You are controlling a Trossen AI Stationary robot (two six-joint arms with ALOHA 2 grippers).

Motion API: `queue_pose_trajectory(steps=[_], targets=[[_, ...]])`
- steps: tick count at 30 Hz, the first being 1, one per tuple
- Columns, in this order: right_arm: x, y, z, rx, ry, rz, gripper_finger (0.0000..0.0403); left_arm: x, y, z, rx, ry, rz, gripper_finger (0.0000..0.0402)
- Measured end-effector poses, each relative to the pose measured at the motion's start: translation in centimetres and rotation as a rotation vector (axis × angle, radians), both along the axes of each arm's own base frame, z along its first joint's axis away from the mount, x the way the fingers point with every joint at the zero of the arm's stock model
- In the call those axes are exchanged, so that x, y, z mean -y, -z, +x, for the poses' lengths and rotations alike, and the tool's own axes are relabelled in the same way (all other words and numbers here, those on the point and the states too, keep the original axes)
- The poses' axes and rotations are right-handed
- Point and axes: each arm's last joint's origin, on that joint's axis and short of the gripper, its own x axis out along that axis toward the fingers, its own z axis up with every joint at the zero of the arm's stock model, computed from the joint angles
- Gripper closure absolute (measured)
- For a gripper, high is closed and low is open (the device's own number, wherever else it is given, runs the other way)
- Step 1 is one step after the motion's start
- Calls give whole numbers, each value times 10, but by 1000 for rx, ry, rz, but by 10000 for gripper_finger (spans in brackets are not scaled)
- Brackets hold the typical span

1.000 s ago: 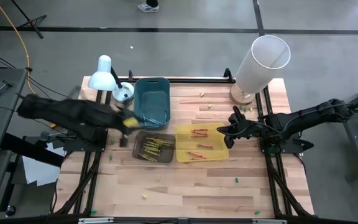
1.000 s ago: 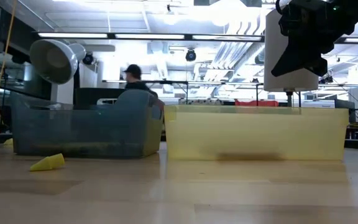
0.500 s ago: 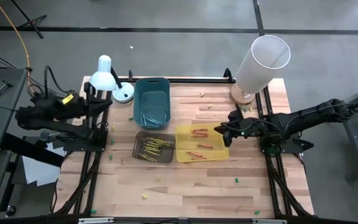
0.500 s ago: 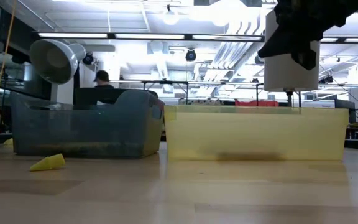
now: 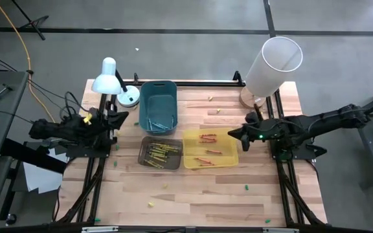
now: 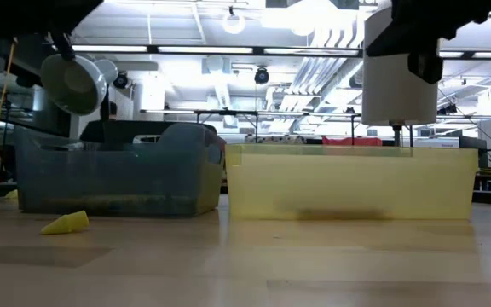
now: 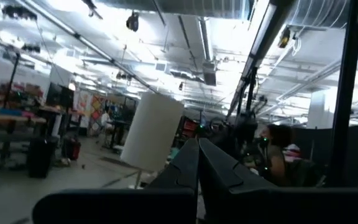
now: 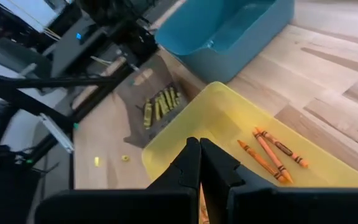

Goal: Sort crayons
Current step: Return to Home Position

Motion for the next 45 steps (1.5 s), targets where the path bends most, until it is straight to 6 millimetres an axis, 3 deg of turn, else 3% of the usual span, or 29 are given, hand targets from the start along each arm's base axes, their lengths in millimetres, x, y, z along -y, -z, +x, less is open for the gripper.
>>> queue_pose_trajectory(steps=[7,18,24,28,35,45], targets=[[5,-12,-23,62,-11,-6,403,-1,24,7,-34,12,-107,401],[8,-20,-39,95,-98,-215,403,-3,32,9,-83,-20,-235,401],[13,-20,-64,130,-118,-277,403,-2,34,10,-77,35,-309,401],[15,1,-78,271,-117,-247,403,-2,34,10,-76,36,-309,401],[16,44,-80,547,-76,-284,403,-2,34,10,-76,37,-310,401],[14,89,-72,456,-80,-337,403,-2,36,11,-98,34,-307,401]])
